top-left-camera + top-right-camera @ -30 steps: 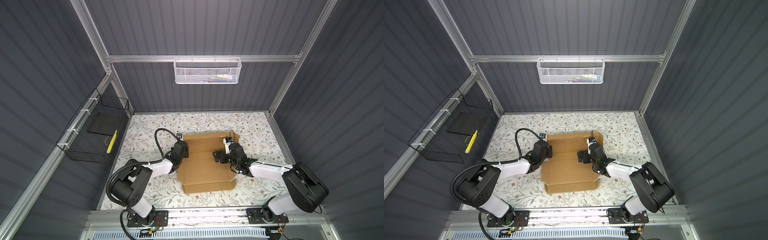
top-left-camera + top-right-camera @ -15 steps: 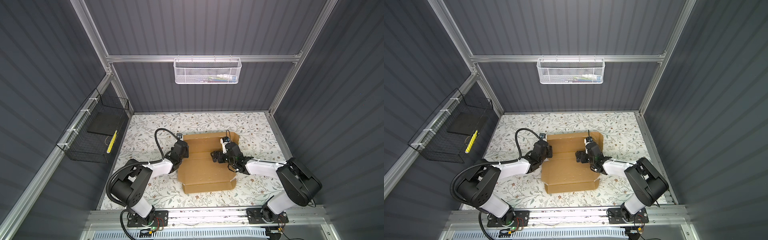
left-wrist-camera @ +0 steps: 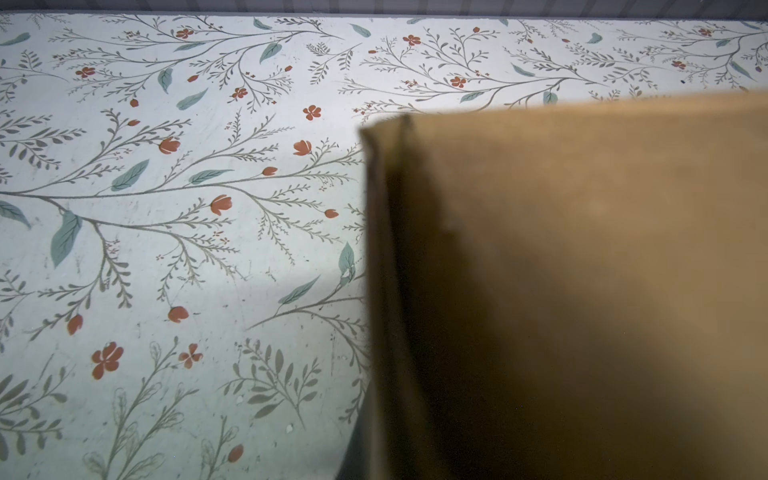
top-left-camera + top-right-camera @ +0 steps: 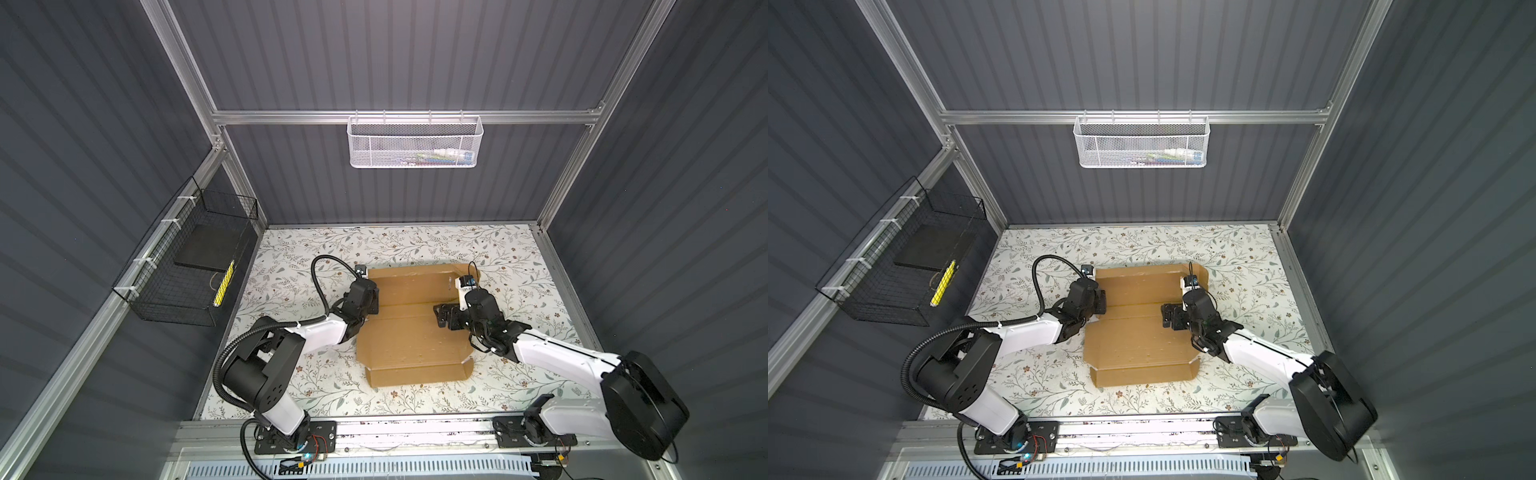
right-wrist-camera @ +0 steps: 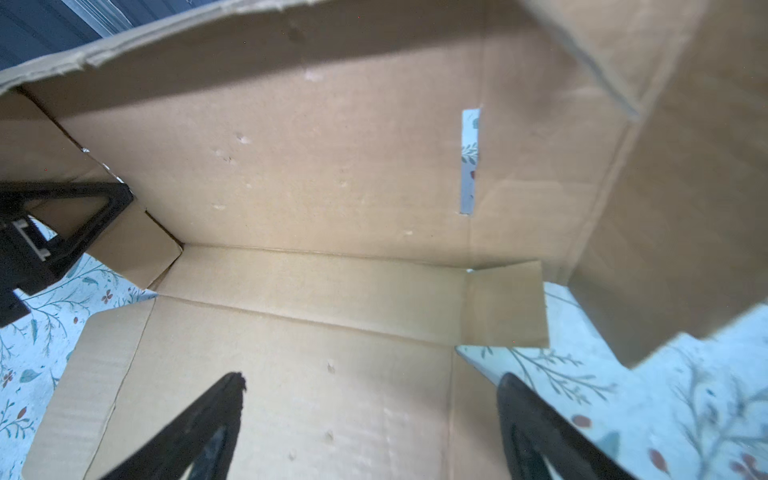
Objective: Fold the paper box
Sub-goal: 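Withdraw the right gripper from the box corner while the left holds the side panel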
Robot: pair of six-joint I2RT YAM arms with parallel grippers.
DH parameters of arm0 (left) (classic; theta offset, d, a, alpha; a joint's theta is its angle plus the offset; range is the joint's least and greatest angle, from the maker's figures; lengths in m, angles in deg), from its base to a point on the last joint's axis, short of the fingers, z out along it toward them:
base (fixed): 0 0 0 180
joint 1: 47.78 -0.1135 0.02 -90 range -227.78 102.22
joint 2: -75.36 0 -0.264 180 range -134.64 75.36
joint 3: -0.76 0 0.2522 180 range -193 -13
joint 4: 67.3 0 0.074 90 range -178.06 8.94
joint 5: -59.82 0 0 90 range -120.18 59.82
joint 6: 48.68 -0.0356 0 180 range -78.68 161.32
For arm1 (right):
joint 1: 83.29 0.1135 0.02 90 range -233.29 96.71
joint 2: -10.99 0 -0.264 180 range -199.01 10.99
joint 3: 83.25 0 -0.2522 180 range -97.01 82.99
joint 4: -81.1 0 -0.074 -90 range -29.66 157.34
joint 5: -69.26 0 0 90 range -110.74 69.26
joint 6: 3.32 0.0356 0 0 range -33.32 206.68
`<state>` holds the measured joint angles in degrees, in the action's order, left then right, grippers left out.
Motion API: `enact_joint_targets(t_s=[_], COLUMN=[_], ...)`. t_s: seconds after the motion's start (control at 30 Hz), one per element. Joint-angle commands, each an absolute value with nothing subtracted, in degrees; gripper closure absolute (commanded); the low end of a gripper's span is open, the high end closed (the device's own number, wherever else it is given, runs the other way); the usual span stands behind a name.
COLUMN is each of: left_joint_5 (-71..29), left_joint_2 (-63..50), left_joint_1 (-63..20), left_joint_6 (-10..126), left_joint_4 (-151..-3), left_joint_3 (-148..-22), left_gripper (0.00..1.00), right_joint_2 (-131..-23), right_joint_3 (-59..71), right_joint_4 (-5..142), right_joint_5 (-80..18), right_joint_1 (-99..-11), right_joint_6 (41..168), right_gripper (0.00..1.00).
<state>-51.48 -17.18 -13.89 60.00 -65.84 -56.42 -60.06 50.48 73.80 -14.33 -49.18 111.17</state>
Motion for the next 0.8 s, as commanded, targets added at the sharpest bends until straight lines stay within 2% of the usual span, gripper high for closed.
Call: enact_joint_targets(t_s=[0.0, 0.17, 0.33, 0.77], left_joint_5=[-49.2, -47.1, -45.2, -41.2], left_joint_2=[-18.5, -19.3, -20.2, -22.9], left_joint_1=[-14.6, -15.0, -15.7, -17.0], left_joint_6=[60.0, 59.6, 59.2, 57.5], left_joint_4=[-69.6, -72.4, -74.7, -78.0], left_joint_3=[-58.9, -60.8, -62.5, -65.7], left_gripper=[1.00, 1.00, 1.00, 1.00], right_joint_2=[-53.9, -43.3, -37.8, -47.3], right_joint_3=[51.3, 52.0, 50.7, 46.1], right_joint_4=[65.0, 59.1, 54.6, 55.5], right_joint_5=[-10.6, -10.0, -10.3, -22.1], right_joint_1=[-50.6, -54.9, -60.6, -79.5], right_joint_6=[109.9, 109.1, 108.4, 109.7], right_gripper=[0.05, 0.05, 0.05, 0.07])
